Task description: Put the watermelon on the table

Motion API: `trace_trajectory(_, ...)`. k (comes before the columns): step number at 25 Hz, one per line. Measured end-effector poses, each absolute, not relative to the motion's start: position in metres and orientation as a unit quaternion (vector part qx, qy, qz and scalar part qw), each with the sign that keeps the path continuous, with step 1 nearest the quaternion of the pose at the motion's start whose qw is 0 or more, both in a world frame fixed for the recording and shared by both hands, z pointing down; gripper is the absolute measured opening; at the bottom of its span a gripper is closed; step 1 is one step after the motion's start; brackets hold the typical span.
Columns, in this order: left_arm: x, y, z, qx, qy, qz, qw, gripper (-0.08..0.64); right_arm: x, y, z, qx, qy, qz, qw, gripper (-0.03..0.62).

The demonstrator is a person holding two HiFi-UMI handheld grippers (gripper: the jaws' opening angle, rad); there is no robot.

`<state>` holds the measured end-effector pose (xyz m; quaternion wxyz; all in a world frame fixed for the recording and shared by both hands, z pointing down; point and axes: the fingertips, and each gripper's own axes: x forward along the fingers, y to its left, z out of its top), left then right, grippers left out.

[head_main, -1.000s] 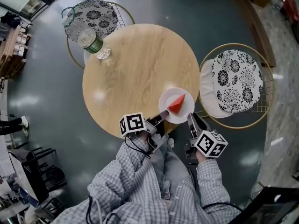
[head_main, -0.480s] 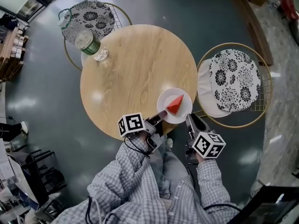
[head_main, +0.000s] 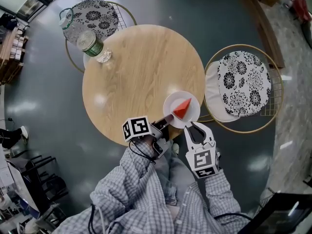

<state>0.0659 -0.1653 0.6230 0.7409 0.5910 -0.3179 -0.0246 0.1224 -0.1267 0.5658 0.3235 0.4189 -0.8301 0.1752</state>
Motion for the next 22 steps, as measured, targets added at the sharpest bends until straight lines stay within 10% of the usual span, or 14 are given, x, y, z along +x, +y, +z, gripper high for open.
trace_trajectory(13, 0.065, -0.166, 0.625, 0.584, -0.323, -0.025, 0.745, 0.02, 0.081, -0.112, 0.608, 0.269, -0.799, -0.07, 0.534, 0.069)
trace_trajectory(22, 0.066, -0.169, 0.622, 0.592, -0.322, -0.018, 0.738, 0.021, 0.081, -0.113, 0.607, 0.258, -0.799, -0.079, 0.537, 0.057)
